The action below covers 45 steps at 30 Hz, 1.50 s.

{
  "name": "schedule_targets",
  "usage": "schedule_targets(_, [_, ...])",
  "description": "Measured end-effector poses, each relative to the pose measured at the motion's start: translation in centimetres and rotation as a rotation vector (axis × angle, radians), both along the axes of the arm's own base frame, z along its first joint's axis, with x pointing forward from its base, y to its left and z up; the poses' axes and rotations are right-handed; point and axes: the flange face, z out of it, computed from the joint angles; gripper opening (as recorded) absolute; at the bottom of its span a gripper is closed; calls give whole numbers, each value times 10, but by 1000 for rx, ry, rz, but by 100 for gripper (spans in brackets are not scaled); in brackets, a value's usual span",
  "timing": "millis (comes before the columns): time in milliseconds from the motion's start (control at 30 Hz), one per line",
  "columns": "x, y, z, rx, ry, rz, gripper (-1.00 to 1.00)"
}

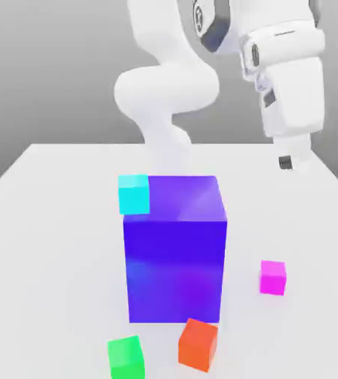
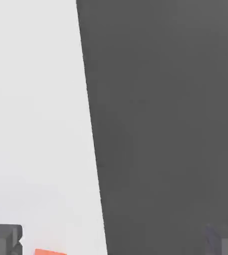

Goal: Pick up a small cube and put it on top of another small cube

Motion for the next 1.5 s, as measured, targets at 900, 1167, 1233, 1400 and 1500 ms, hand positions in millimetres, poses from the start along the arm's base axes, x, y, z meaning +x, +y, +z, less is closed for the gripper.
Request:
schedule_targets(900, [-125,61,-238,-355,154,1319,0])
schedule_targets(1167, [-126,59,-279,-355,157,1321,-100])
schedule_targets(1233, [-126,59,-279,-355,158,1321,-100])
schedule_targets(1400, [-125,60,-257,-356,156,1322,-100])
schedule_targets(1500, [-125,60,-232,-354,157,1322,-100])
